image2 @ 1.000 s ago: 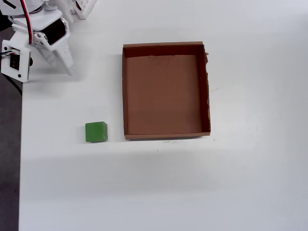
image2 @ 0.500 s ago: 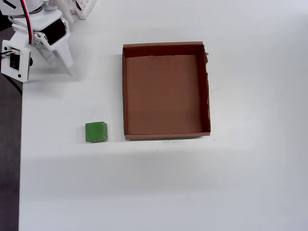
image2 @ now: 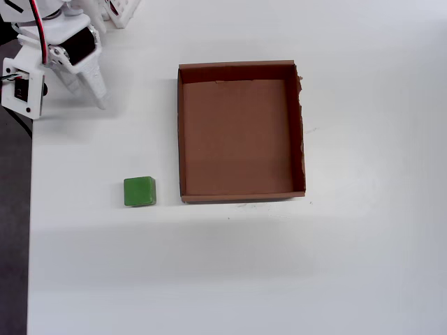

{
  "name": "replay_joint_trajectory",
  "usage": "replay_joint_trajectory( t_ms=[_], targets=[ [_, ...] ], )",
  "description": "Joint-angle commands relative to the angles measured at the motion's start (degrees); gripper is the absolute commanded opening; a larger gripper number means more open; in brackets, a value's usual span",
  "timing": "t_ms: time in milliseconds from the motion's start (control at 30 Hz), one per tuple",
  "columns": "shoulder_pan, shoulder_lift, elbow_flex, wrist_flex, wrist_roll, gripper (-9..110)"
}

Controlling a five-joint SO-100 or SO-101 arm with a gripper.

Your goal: Grasp a green cube and put it in a box.

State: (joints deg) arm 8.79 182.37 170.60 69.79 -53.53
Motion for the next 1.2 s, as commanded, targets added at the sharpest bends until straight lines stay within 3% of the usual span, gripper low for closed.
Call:
replay_joint_trajectory(
  t_ms=[0,233,533,1167],
  targets=[
    [0.53,0.09,-0.26,0.70,0.53,22],
    [-3.96,-3.43,-0.44,-1.93,0.53,22],
    [-4.57,-10.28,-2.99,-19.16,0.18,22],
    [-4.04,-42.28,-29.44,-18.46,-7.29,22]
  ],
)
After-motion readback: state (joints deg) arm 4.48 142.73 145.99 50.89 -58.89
